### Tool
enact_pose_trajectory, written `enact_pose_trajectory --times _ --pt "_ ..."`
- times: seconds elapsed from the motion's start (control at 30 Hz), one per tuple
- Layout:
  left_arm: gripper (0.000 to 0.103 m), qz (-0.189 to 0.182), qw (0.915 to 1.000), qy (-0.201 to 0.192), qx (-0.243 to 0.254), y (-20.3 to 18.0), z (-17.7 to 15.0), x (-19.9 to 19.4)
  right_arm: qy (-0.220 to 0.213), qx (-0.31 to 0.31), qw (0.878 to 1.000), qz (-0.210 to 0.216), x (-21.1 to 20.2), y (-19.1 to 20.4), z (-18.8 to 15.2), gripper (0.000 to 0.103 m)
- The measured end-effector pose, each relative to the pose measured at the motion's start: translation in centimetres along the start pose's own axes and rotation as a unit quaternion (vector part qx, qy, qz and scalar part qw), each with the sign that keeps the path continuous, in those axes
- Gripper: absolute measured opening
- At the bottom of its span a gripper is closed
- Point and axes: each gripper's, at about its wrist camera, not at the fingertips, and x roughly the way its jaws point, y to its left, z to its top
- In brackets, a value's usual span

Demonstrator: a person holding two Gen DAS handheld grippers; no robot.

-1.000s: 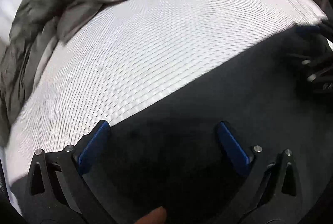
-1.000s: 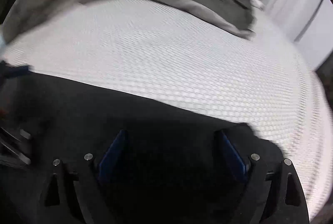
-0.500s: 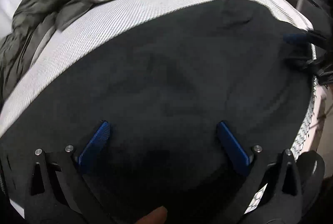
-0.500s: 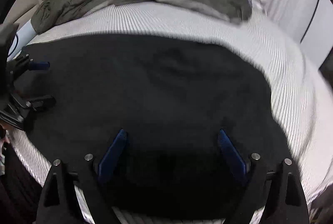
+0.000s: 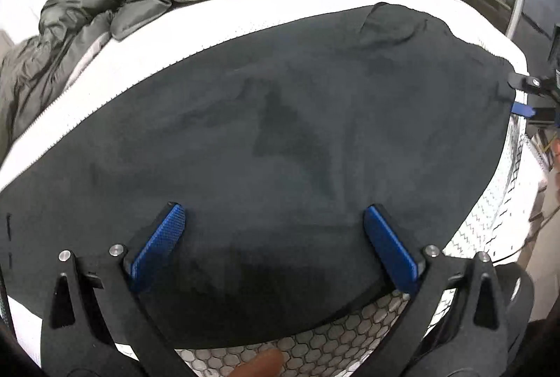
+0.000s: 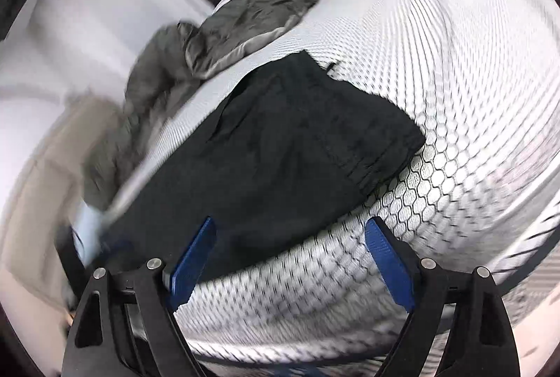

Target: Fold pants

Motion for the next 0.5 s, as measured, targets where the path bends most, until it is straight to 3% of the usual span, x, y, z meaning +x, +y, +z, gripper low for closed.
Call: enact_pose_trajectory --times 0.1,0.17,0.2,0.27,0.4,0.5 --pt "0.102 -0.010 0.9999 0.000 -0.009 0.6 -0.1 0.6 -0.048 0.042 0.997 0.047 0.8 -1.0 2.3 0.078" --pt "0.102 -0.012 0.9998 -0.002 -0.013 1.0 0.5 1.6 -0.056 0.071 0.995 0.052 1.9 -1.6 4.1 0.059" --pt "0.102 -0.013 0.9998 -0.004 -0.017 1.2 0.8 2.1 -0.049 0.072 0.996 0.031 2.5 -1.5 4.9 0.034" --pt "0.102 -0.019 0.9995 -0.006 -0.025 0.9 1.2 2.7 -0.039 0.060 0.997 0.017 3.0 -1.2 5.9 0.022" --pt "0.102 -0.040 0.9984 -0.002 -0.040 0.0 2.4 3.6 -0.069 0.033 0.997 -0.018 -0.5 -1.6 7.1 0.018" --pt "0.102 -0.039 0.9985 -0.007 -0.037 0.1 2.1 3.0 -0.080 0.033 0.994 -0.060 -0.3 -1.6 9.1 0.018"
